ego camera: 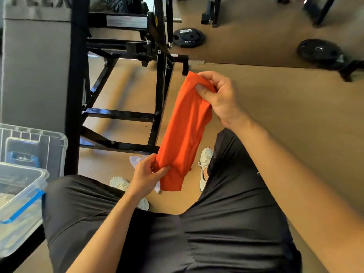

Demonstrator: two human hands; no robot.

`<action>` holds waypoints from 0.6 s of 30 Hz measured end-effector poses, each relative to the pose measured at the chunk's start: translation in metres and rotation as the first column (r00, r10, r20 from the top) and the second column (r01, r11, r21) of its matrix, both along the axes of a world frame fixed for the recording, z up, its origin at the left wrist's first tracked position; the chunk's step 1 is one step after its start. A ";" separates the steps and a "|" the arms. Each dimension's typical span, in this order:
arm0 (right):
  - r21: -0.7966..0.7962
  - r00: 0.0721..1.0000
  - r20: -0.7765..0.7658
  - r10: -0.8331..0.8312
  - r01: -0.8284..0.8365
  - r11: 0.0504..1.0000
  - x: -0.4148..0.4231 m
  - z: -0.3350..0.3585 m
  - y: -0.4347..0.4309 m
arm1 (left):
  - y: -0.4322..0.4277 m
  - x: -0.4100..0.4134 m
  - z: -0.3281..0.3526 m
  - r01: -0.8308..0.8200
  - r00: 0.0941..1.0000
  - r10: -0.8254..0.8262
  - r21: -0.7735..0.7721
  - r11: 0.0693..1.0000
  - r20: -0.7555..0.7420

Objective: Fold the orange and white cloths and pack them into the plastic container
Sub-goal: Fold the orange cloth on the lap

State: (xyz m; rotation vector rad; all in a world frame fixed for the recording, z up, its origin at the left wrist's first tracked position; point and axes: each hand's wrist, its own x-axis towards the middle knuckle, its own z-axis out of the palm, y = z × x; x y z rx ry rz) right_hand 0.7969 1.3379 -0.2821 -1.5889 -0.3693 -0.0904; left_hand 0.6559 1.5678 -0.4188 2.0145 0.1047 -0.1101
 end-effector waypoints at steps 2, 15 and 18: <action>-0.002 0.993 -0.035 -0.114 0.114 0.994 0.010 -0.015 -0.008 | 0.001 -0.002 0.003 -0.066 0.998 0.064 -0.084 0.994 -0.024; -0.376 0.835 -0.370 -0.407 0.266 0.888 0.029 -0.115 -0.033 | 0.047 -0.009 0.039 -0.330 0.941 0.264 -0.391 0.859 -0.214; -0.397 0.830 -0.391 -0.398 0.238 0.887 0.030 -0.118 -0.024 | 0.054 -0.011 0.046 -0.402 0.915 0.334 -0.448 0.798 -0.226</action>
